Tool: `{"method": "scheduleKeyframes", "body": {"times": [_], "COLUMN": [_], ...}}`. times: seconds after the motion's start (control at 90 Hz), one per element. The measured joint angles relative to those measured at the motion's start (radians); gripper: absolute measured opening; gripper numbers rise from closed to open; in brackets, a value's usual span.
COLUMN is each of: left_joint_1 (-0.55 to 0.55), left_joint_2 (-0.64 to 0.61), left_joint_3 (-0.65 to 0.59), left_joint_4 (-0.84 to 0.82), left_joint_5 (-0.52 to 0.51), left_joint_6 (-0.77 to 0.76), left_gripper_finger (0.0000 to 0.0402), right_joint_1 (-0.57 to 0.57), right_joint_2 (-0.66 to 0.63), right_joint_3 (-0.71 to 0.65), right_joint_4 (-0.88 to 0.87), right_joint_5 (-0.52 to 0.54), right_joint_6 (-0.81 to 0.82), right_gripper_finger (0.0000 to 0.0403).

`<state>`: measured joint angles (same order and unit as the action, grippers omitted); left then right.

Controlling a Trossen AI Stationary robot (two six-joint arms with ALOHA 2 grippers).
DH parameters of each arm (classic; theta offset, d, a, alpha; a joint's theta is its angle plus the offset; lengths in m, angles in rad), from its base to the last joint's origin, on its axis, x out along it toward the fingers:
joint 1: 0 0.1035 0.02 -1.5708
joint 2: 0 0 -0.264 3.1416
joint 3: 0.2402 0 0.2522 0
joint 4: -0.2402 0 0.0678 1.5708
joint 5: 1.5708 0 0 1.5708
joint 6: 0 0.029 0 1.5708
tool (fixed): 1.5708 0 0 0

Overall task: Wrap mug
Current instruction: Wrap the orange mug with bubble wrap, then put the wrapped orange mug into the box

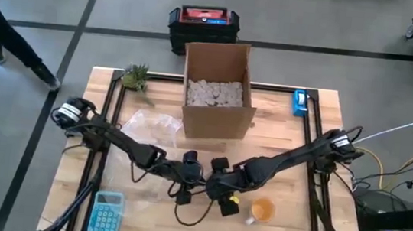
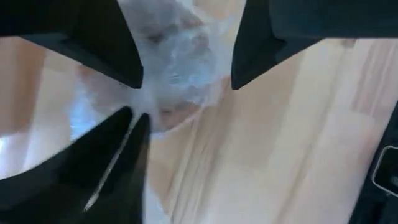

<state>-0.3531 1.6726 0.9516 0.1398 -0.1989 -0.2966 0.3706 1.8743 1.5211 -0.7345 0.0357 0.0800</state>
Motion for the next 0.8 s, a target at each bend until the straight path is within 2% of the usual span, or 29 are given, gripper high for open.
{"method": "scheduleKeyframes", "body": {"times": [0.111, 0.222, 0.356, 0.456, 0.578, 0.611, 0.8], "left_joint_1": [0.000, 0.000, 0.000, 0.000, 0.000, 0.000, -0.002], "left_joint_2": [-0.002, -0.004, -0.005, -0.005, -0.006, -0.008, -0.045], "left_joint_3": [0.000, 0.000, 0.000, 0.000, 0.001, 0.002, 0.002], "left_joint_4": [-0.001, -0.001, -0.006, -0.017, -0.018, -0.019, -0.050], "left_joint_5": [0.000, 0.000, 0.000, 0.000, -0.004, -0.004, 0.000], "left_joint_6": [0.000, 0.000, 0.000, 0.000, 0.000, 0.000, 0.000], "left_gripper_finger": [0.0036, 0.0036, 0.0036, 0.0036, 0.0036, 0.0036, 0.0036], "right_joint_1": [0.002, 0.002, 0.002, 0.000, 0.002, 0.001, 0.000], "right_joint_2": [0.047, 0.101, 0.148, 0.157, 0.123, 0.105, -0.058], "right_joint_3": [0.000, 0.000, 0.006, 0.006, 0.007, 0.008, 0.030], "right_joint_4": [-0.001, -0.003, -0.008, -0.015, -0.064, -0.096, -0.214], "right_joint_5": [-0.009, -0.003, 0.028, 0.023, 0.011, 0.009, 0.021], "right_joint_6": [0.036, 0.041, 0.032, 0.008, -0.030, -0.034, -0.046], "right_gripper_finger": [0.0241, 0.0223, 0.0182, 0.0128, 0.0037, 0.0023, 0.0033]}}
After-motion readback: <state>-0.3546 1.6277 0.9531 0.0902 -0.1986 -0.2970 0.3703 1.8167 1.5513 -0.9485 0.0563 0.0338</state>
